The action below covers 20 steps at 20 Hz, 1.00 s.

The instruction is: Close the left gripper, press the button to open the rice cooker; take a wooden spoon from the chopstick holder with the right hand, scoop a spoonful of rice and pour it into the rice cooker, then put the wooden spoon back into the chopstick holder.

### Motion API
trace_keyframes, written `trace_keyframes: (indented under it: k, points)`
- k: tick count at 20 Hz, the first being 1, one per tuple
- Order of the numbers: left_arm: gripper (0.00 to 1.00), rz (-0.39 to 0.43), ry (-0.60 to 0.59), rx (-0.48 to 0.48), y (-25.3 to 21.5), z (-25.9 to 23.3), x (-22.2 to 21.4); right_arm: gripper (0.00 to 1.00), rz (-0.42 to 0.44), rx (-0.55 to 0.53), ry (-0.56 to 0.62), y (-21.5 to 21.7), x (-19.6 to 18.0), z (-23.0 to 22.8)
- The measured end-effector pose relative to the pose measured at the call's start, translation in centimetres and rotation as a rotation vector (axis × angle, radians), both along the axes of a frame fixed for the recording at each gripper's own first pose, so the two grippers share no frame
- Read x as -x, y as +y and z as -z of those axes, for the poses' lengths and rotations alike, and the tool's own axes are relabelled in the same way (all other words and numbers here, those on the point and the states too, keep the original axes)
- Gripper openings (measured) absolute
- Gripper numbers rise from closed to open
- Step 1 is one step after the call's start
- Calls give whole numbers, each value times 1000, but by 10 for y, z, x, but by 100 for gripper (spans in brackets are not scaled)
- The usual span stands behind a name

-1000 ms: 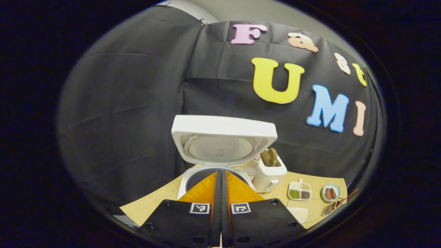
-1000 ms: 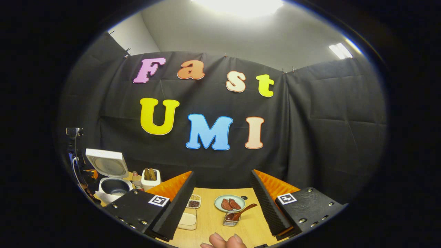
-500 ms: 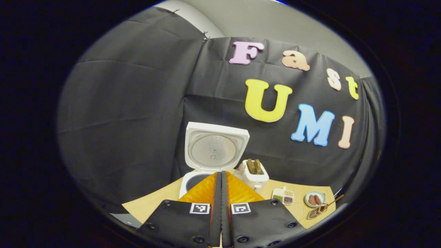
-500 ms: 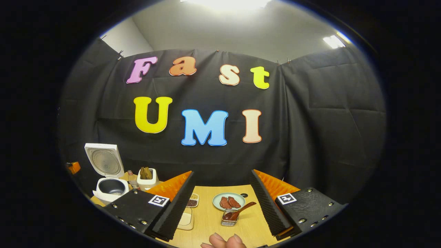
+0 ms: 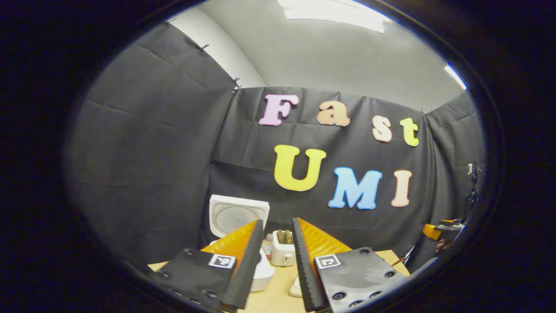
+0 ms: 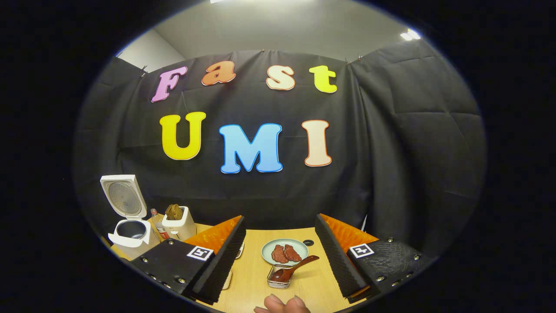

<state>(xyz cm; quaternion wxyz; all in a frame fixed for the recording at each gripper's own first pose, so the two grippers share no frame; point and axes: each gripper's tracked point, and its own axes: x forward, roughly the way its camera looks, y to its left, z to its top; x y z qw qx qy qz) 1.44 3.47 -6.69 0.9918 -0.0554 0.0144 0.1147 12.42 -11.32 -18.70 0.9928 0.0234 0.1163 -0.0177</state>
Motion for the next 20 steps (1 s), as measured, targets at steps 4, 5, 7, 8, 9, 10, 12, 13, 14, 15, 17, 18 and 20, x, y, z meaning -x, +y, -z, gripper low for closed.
trace_keyframes:
  k: [4, 5, 7, 8, 9, 10, 12, 13, 14, 15, 17, 18, 20]
  points:
    - [79, -76, 18, -66, -11, -3, 25, 98, -13, -12, 30, -25, -21, 40]
    - [82, -73, 15, -72, -18, -6, 27, 98, -12, -14, 30, -31, -26, 49]
    - [88, -69, 12, -79, -28, -9, 32, 98, 0, -25, 43, -43, -38, 73]
    - [92, -71, 16, -81, -28, -8, 34, 98, 9, -34, 58, -49, -46, 88]
    - [95, -73, 20, -81, -30, -8, 37, 98, 18, -42, 76, -53, -52, 105]
    - [92, -70, 22, -83, -33, -8, 38, 98, 23, -56, 93, -55, -59, 121]
    - [93, -67, 25, -91, -35, -9, 43, 98, 28, -71, 114, -56, -70, 153]
    - [97, -60, 37, -92, -37, -6, 43, 98, 23, -69, 124, -54, -75, 171]
    - [96, -57, 59, -95, -38, 1, 46, 98, 19, -75, 132, -54, -80, 187]
    - [95, -59, 83, -99, -38, 7, 49, 98, 31, -97, 149, -57, -83, 203]
    - [93, -66, 116, -99, -38, 11, 52, 98, 84, -139, 155, -70, -91, 225]
    - [93, -67, 121, -95, -40, 12, 54, 98, 104, -151, 159, -75, -96, 235]
    - [93, -63, 132, -95, -44, 14, 56, 98, 122, -213, 207, -75, -105, 259]
